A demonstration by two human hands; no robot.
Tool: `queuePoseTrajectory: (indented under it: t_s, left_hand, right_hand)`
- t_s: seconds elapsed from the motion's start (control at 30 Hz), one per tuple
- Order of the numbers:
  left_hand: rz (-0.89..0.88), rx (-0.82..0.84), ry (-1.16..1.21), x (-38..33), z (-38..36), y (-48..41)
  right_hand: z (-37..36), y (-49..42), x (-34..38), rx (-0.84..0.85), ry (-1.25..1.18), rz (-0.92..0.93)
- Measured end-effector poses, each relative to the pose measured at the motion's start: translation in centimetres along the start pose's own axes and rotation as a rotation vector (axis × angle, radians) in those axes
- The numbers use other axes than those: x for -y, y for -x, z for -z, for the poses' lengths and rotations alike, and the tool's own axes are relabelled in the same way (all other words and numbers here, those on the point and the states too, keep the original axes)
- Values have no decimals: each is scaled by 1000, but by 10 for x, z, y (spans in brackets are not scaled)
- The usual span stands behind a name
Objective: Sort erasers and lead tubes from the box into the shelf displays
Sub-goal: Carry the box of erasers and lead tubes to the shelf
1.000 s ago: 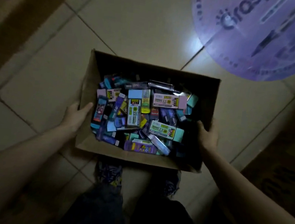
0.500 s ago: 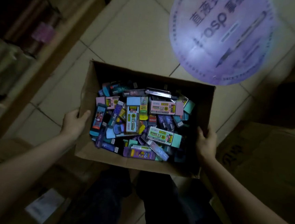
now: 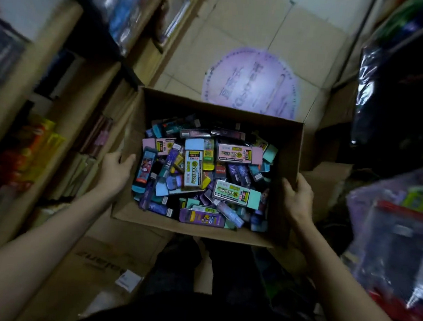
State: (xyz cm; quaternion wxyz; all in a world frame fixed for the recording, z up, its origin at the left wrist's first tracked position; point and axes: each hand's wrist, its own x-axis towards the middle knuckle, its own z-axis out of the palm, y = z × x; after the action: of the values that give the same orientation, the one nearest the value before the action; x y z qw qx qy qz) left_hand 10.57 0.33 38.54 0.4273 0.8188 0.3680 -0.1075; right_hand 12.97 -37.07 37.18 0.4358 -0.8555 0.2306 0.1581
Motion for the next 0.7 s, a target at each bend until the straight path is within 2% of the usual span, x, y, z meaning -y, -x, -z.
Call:
queuePoseTrajectory:
  t_s: [0.23, 0.57, 0.7]
  left_hand:
    - [-68, -11, -141, -131, 8, -16]
    - [-44, -61, -91, -310, -14, -97]
    - [-113, -52, -37, -378, -30, -151]
  right_hand:
    - [62, -48, 67, -99, 38, 37]
    - [151, -186, 189, -129, 11, 140]
    - [173, -262, 235, -175, 31, 124]
